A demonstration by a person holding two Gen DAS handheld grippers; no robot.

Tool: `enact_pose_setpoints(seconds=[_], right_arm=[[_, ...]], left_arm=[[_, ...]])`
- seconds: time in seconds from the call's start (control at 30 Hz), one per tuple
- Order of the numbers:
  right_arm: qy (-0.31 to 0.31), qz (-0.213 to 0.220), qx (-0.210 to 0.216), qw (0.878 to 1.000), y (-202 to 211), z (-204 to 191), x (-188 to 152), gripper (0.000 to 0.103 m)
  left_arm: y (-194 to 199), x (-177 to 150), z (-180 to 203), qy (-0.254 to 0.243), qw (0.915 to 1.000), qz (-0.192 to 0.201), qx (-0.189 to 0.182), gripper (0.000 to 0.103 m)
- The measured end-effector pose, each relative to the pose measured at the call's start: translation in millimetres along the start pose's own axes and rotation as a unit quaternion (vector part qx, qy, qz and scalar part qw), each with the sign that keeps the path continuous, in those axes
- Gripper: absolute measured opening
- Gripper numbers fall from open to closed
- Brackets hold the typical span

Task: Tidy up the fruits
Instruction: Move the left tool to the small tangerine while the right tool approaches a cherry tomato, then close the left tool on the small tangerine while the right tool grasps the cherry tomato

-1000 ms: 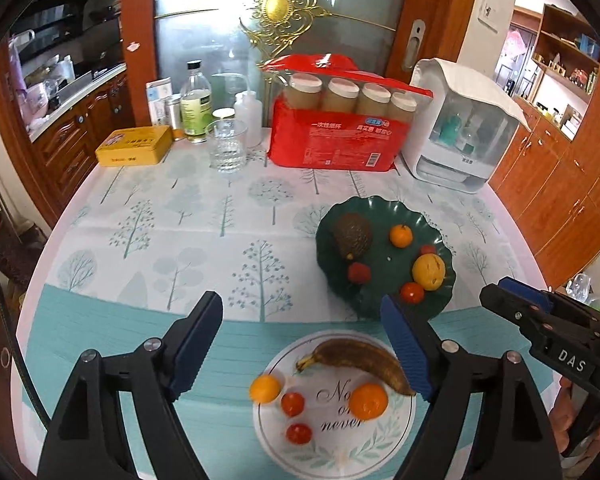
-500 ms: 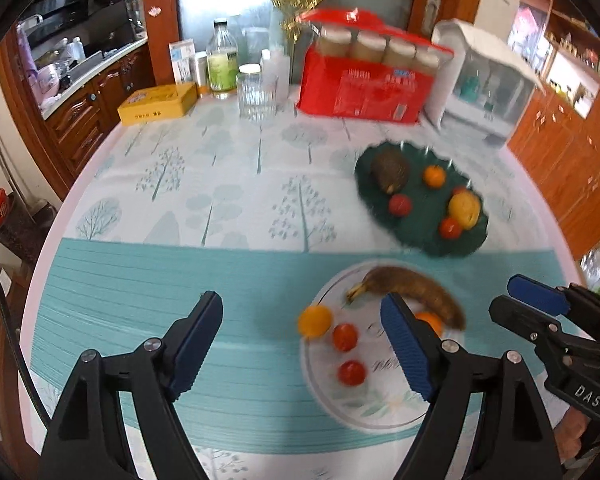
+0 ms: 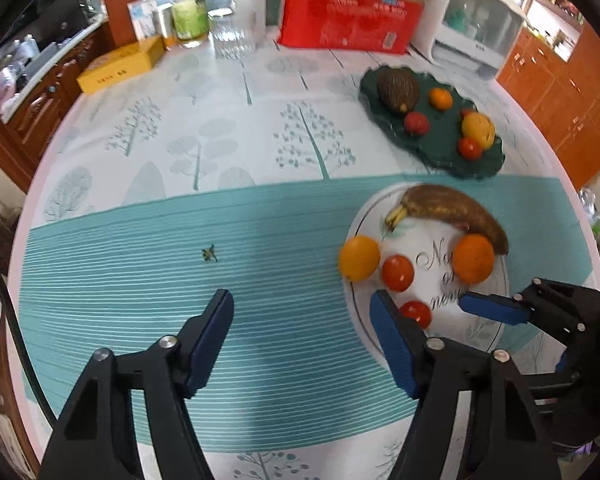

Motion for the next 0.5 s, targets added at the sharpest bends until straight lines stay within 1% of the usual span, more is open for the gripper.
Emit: enact_pose_setpoints(seconds=[0.1, 0.2, 0.23, 0.27, 0.3, 0.47, 0.5], right_arm=[[-0.007, -0.011, -0.008, 1.000, -15, -1, -4, 0.040], [-0.014, -0.017, -0.012, 1.000, -25, 0, -5, 0.037], [-0.016, -0.019, -0.014, 1.000, -27, 1, -6, 0.034], [-0.021, -0.023, -0.013, 0.999, -30, 2, -7, 0.030], [-0.027, -0.022, -0.011, 0.999, -31, 3, -6, 0.028], [-0.040, -0.020, -0.019, 0.999, -32, 10, -3, 0.027], [-0.044, -0.020, -0.020, 0.999, -33, 12, -3, 0.027]], left_arm=[[-10, -5, 0, -0.011, 0.9998, -0.013, -0.011, 0.066], [-18, -7, 4, -0.023, 0.9992, -0.020, -0.025, 0.066], [-20, -7, 5, -0.026, 0.9990, -0.022, -0.028, 0.066], [-23, -6, 6, -0.030, 0.9988, -0.024, -0.031, 0.066], [-25, -5, 7, -0.032, 0.9986, -0.025, -0.035, 0.066], [-39, 2, 16, -0.039, 0.9974, -0.031, -0.053, 0.065], [-42, 4, 19, -0.038, 0.9971, -0.032, -0.057, 0.061]])
Point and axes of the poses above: each gripper's, at about its wrist camera, not at the fingertips, and y roughly against the way its jaws point, z to its right, x to its top, the point moved 9 cm from there along -y, roughly the way its jaws point, and after that the axes turned 9 degrees about z, right-handed, at the moved point
